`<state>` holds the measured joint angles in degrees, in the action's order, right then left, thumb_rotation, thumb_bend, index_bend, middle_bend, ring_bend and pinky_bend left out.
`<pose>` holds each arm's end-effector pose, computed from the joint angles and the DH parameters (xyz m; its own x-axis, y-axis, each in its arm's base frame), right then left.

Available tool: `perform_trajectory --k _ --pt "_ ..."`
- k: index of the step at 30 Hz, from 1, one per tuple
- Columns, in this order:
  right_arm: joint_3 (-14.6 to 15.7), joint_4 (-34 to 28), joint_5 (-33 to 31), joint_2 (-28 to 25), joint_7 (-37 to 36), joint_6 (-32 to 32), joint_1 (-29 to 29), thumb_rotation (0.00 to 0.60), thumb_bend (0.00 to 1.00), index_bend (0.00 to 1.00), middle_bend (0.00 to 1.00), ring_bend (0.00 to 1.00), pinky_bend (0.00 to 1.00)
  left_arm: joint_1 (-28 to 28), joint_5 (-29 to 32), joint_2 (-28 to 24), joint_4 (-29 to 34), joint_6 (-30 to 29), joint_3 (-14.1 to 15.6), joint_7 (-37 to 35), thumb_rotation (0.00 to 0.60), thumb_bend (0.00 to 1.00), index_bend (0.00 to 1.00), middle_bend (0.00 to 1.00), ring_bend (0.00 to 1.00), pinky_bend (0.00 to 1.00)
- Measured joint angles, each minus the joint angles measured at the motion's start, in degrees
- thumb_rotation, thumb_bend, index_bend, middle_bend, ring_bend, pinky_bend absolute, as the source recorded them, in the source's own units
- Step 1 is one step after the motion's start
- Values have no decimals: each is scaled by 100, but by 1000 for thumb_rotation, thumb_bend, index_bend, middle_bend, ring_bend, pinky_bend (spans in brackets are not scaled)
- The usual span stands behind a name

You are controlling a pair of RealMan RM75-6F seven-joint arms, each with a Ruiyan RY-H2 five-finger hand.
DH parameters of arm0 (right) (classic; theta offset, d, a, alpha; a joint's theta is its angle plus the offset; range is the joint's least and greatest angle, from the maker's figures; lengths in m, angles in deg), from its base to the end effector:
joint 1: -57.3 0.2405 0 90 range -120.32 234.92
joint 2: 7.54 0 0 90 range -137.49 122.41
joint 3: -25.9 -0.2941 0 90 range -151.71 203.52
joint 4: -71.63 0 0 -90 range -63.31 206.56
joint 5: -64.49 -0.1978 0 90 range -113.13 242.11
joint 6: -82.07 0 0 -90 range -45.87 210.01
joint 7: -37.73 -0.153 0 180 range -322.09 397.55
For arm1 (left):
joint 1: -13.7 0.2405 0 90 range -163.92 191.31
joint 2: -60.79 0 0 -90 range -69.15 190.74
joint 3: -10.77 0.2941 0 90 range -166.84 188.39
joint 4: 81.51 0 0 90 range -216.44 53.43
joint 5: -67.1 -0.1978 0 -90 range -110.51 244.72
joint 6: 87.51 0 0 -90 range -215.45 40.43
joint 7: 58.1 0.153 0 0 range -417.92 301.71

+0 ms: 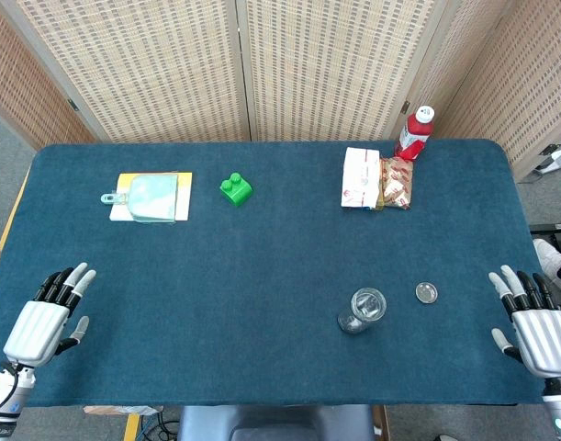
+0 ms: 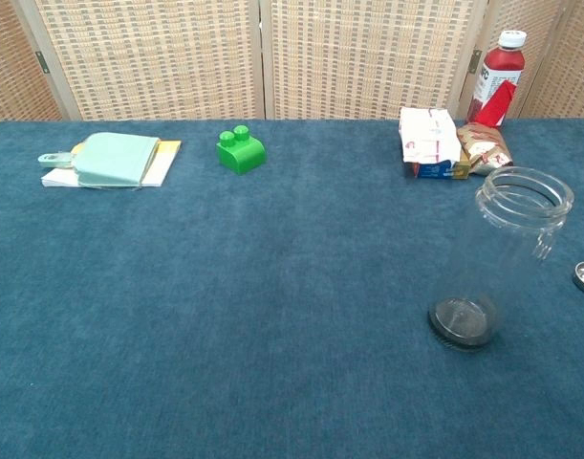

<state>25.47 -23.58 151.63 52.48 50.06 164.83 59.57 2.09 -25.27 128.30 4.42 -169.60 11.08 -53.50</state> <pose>-0.3457 -0.1670 0.1945 0.5991 -0.1026 0.7940 -0.7988 -0.0089 0.6016 -0.3266 0.2205 0.1537 0.5353 0.0320 0.8441 0.8268 -0.2240 -0.5159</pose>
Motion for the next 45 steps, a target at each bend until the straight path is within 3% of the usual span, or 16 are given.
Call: perform_trajectory --k 11,17,26,33,45 --pt "-27 -21 -81 -10 -93 -113 67 600 286 13 0 0 0 -4 -44 -15 7 -33 4 -49 600 424 0 0 0 73" --pt "-83 -210 -165 -294 -376 -446 247 600 285 56 0 0 0 -11 28 -30 -32 -4 -24 -129 600 424 0 0 0 73" --pt "-351 -260 -790 -692 -937 -1683 973 600 333 279 0 0 0 -19 45 -5 -16 1 -38 -82 600 424 0 0 0 73" --pt "-487 20 -1291 -530 -937 -2206 1313 600 357 406 0 0 0 5 21 -60 9 -83 -47 -179 600 424 0 0 0 73" --pt "-476 661 -1784 61 -672 -2976 1781 600 362 460 0 0 0 57 -18 -125 44 -219 -61 -285 600 424 0 0 0 73"
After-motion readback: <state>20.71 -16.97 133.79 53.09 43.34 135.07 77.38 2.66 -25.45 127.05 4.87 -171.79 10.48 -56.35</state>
